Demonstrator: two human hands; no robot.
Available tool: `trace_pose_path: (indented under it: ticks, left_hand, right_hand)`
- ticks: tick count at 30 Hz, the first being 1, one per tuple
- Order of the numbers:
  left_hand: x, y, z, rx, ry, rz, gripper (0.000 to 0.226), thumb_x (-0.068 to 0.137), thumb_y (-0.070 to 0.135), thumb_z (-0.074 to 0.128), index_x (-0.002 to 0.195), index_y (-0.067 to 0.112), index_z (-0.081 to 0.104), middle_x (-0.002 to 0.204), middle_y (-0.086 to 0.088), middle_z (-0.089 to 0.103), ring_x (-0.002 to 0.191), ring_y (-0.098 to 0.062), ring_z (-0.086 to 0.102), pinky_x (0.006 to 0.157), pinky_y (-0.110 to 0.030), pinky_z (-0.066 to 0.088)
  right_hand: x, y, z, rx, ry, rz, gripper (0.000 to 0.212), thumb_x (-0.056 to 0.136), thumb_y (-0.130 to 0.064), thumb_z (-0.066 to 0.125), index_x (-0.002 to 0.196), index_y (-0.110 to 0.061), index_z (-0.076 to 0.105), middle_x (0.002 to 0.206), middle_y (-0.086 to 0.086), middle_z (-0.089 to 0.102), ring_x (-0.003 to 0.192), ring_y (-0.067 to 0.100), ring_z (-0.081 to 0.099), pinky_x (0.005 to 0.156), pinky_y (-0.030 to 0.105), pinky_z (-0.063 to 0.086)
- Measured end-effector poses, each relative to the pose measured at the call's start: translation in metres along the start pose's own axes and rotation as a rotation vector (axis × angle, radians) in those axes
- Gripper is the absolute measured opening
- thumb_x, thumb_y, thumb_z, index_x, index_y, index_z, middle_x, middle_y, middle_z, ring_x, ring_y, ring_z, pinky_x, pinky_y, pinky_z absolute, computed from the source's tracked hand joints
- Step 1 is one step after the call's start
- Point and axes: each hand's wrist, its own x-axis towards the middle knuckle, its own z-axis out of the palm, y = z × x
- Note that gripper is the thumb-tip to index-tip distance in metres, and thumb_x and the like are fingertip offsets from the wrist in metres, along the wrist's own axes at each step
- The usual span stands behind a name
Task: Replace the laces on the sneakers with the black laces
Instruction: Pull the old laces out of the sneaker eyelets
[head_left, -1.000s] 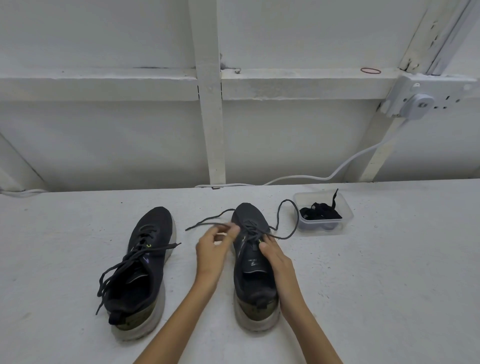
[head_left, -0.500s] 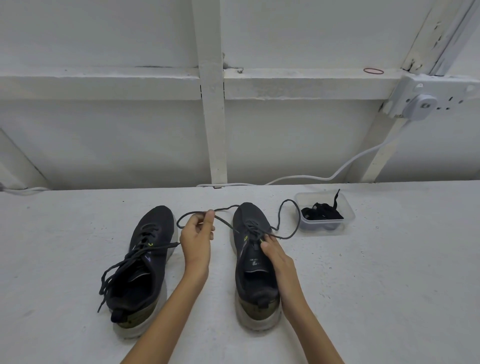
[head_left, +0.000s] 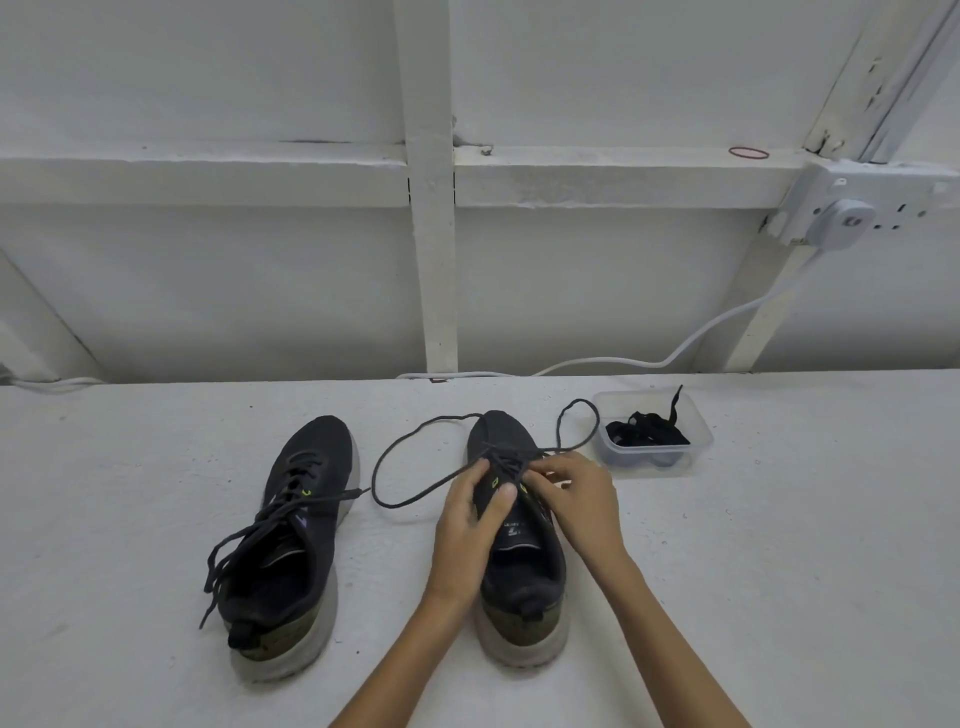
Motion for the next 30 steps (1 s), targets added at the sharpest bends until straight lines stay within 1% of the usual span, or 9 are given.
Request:
trace_pose_path:
  ticks: [4,6,10,12,15,19,21,25,30]
  left_hand:
    - [-0.002,-0.004,0.004,0.221,-0.087,0.046,0.06,0.097,0.026,0.056,0.149,0.028,0.027,0.157,0.015,0.024,0.144,0.001,0.02,0.12,-0.025,0.019]
    - [-0.002,-0.006,0.002,0.215,-0.093,0.035,0.058,0.099,0.025,0.052,0.15,0.027,0.025,0.158,0.014,0.022,0.145,0.002,0.017,0.12,-0.023,0.018]
    - [-0.001,-0.004,0.001,0.235,-0.121,0.025,0.056,0.1,0.028,0.05,0.15,0.028,0.026,0.158,0.016,0.022,0.144,0.005,0.016,0.11,-0.004,0.016]
    - [0.0,-0.004,0.0,0.222,-0.126,0.025,0.056,0.099,0.03,0.05,0.149,0.029,0.026,0.158,0.015,0.023,0.145,0.002,0.017,0.117,-0.014,0.017]
    - [0.0,-0.005,-0.002,0.208,-0.118,0.021,0.056,0.097,0.033,0.051,0.148,0.031,0.027,0.158,0.015,0.024,0.146,0.0,0.017,0.122,-0.029,0.018]
    - [-0.001,-0.004,0.0,0.211,-0.122,0.015,0.059,0.096,0.036,0.051,0.149,0.029,0.027,0.158,0.016,0.022,0.146,0.001,0.015,0.121,-0.025,0.017]
    - [-0.001,-0.004,0.0,0.214,-0.117,0.01,0.058,0.097,0.035,0.051,0.149,0.03,0.028,0.158,0.016,0.022,0.146,0.0,0.016,0.12,-0.024,0.017]
    - [-0.001,-0.003,-0.001,0.209,-0.114,0.003,0.058,0.096,0.037,0.052,0.148,0.032,0.028,0.158,0.016,0.023,0.146,-0.001,0.017,0.121,-0.029,0.018]
    - [-0.002,-0.001,0.0,0.208,-0.131,0.008,0.052,0.096,0.036,0.051,0.143,0.038,0.028,0.155,0.018,0.026,0.145,0.001,0.018,0.12,-0.025,0.017]
  right_hand:
    - [0.007,-0.009,0.0,-0.328,-0.051,-0.115,0.013,0.088,-0.028,0.062,0.086,-0.019,0.071,0.089,-0.006,0.067,0.08,0.013,0.06,0.068,0.033,0.049]
    - [0.011,-0.009,0.002,-0.427,-0.059,-0.16,0.017,0.091,-0.03,0.055,0.086,-0.017,0.063,0.083,-0.004,0.065,0.074,0.016,0.059,0.063,0.032,0.047]
    - [0.024,-0.011,0.003,-0.542,-0.047,-0.212,0.023,0.1,-0.032,0.042,0.096,-0.013,0.054,0.079,0.005,0.067,0.07,0.029,0.062,0.062,0.036,0.046]
    - [0.026,-0.012,0.005,-0.583,-0.041,-0.255,0.024,0.102,-0.032,0.04,0.101,-0.012,0.054,0.081,0.006,0.068,0.07,0.03,0.063,0.061,0.035,0.045]
    - [0.026,-0.004,0.0,-0.409,-0.069,-0.229,0.017,0.099,-0.03,0.05,0.1,-0.017,0.061,0.085,-0.001,0.071,0.077,0.02,0.065,0.068,0.035,0.051]
    - [0.021,0.007,-0.014,-0.006,-0.15,-0.098,0.004,0.087,-0.024,0.072,0.086,-0.028,0.071,0.083,-0.015,0.071,0.081,-0.001,0.065,0.075,0.019,0.051]
    - [0.018,0.007,-0.015,0.034,-0.16,-0.088,0.012,0.083,-0.021,0.075,0.08,-0.032,0.071,0.08,-0.015,0.071,0.079,-0.003,0.064,0.074,0.018,0.051]
    - [0.021,0.002,-0.012,-0.056,-0.17,-0.073,0.008,0.084,-0.025,0.071,0.076,-0.026,0.07,0.074,-0.014,0.07,0.074,0.0,0.065,0.071,0.026,0.052]
    - [0.028,-0.002,-0.005,-0.092,-0.018,-0.042,0.01,0.092,-0.023,0.059,0.082,-0.021,0.056,0.07,-0.003,0.067,0.065,0.014,0.064,0.065,0.034,0.051]
